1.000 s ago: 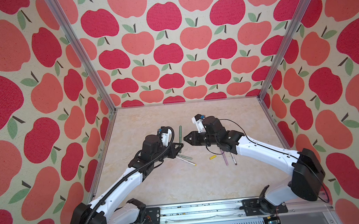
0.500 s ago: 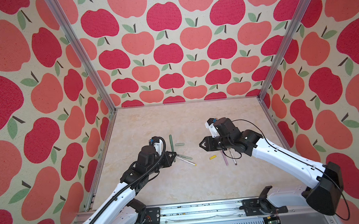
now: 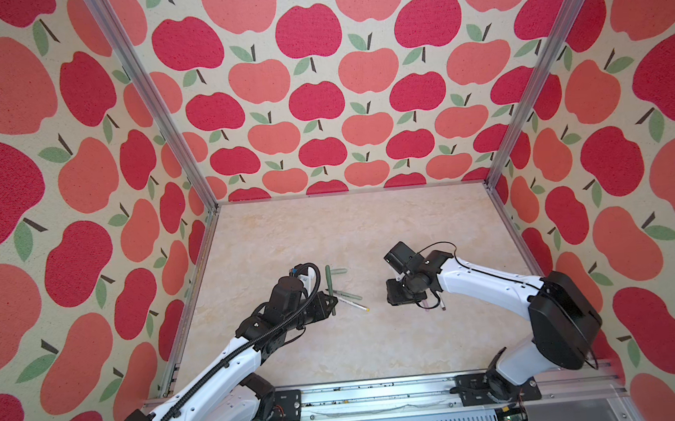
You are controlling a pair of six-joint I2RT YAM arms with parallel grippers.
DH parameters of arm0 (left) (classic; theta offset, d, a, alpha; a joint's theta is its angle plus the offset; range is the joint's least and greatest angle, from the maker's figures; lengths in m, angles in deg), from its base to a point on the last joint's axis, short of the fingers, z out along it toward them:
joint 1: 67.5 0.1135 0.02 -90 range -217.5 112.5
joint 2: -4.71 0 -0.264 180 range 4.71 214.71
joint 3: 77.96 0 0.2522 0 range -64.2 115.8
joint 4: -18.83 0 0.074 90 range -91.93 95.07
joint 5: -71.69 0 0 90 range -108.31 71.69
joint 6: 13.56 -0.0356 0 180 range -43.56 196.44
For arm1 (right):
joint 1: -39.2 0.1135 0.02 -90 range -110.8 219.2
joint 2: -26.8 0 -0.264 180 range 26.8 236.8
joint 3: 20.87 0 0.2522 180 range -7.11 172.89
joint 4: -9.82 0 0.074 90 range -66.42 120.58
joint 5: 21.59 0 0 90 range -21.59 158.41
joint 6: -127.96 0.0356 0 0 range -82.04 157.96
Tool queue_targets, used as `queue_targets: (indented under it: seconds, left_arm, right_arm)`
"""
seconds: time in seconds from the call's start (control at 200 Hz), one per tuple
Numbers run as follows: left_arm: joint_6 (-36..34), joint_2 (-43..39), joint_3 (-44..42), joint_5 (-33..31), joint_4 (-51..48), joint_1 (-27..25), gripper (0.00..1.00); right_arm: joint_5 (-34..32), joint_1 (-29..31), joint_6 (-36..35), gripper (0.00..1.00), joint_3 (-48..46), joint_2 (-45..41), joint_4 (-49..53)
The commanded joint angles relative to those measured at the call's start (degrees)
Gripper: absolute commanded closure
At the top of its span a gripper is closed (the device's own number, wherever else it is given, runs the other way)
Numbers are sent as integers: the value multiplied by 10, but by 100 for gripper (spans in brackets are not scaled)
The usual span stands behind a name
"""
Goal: Insert the pens into the pen caps
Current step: 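Move the right gripper down over the yellow cap on the table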
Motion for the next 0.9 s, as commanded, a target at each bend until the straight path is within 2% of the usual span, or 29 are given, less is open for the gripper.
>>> queue_targets:
  seconds: [0.0,0.21,0.305,0.48,0.896]
  left_arm:
    - [-2,14,9,20,14,-11,100]
    - [8,33,2,19,39,-26,100]
    - [8,42,6,20,47,-31,100]
    - [13,50,10,18,58,-40,100]
    - [17,56,5,13,66,-44,100]
  right_arm:
    - [-5,-4,-106,57,24,9,-8]
    - [-3,-3,-324,53,76,44,43]
    - [-44,-3,-377,50,95,83,78]
    - [-79,-3,-409,48,111,143,78]
    - [-83,-5,-424,48,132,186,68]
